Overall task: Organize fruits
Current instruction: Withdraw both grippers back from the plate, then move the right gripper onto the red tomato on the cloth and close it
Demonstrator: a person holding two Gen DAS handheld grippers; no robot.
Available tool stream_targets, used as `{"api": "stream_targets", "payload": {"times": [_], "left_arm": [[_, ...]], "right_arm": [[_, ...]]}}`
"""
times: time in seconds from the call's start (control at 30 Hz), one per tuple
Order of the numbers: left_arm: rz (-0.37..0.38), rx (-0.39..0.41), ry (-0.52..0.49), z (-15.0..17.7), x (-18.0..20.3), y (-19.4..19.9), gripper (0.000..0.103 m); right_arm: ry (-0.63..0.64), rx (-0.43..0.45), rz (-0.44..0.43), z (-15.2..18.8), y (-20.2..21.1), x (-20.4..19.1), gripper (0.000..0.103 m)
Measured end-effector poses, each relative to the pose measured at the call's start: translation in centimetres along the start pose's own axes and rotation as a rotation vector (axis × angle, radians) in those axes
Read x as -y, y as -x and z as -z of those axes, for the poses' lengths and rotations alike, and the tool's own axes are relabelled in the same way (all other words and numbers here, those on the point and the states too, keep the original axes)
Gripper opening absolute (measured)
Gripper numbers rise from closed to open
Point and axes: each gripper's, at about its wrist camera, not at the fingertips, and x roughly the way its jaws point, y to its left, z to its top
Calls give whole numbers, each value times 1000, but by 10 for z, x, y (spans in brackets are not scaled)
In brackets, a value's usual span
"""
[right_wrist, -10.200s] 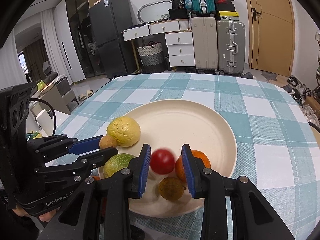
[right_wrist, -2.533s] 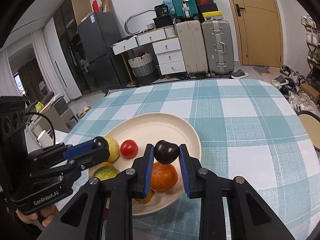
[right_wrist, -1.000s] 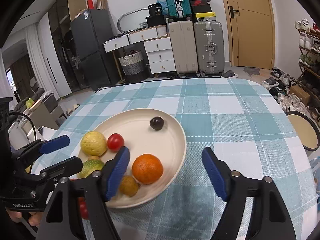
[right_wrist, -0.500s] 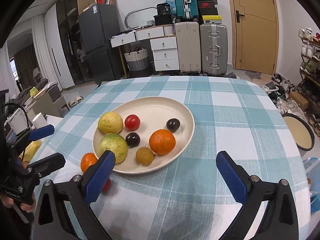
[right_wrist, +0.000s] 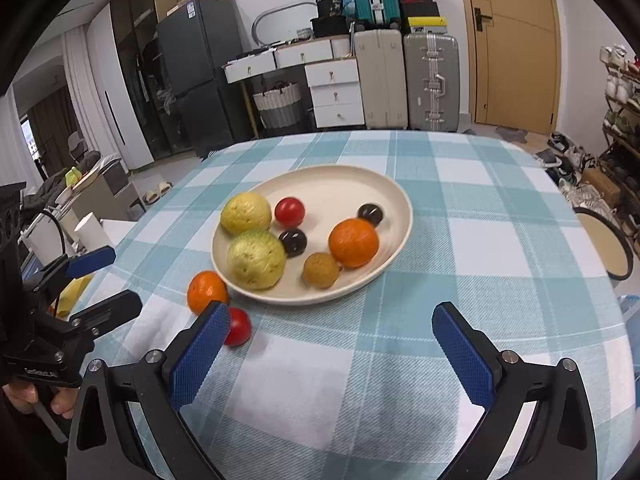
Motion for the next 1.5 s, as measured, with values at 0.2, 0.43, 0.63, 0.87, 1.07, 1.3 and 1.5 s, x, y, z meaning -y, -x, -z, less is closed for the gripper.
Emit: {"api": "stream_targets", "payload": {"times": [0.2, 0.43, 0.63, 0.87, 1.07, 1.3, 1.5], "left_arm": [[16, -5, 21, 0, -6, -1, 102], [16, 5, 51, -3, -18, 3, 102], [31, -7, 80, -2, -27, 1, 102], [37, -35, 91, 1, -29, -6, 102], [40, -35, 76, 1, -26, -6, 102], [33, -42, 63, 2, -23, -8, 102], [31, -55, 62, 3, -23, -10, 102]], "right_arm": [[21, -52, -90, 7, -5, -17, 103], [47, -88, -80, 13, -20, -32, 102], [57, -107, -90, 15, -30, -38, 98], [100, -146, -96, 14, -39, -47, 79], [121, -155, -110, 14, -42, -56, 70], [151, -164, -103, 14, -47, -63, 63], [158, -169, -108, 12, -49, -65, 58]]}}
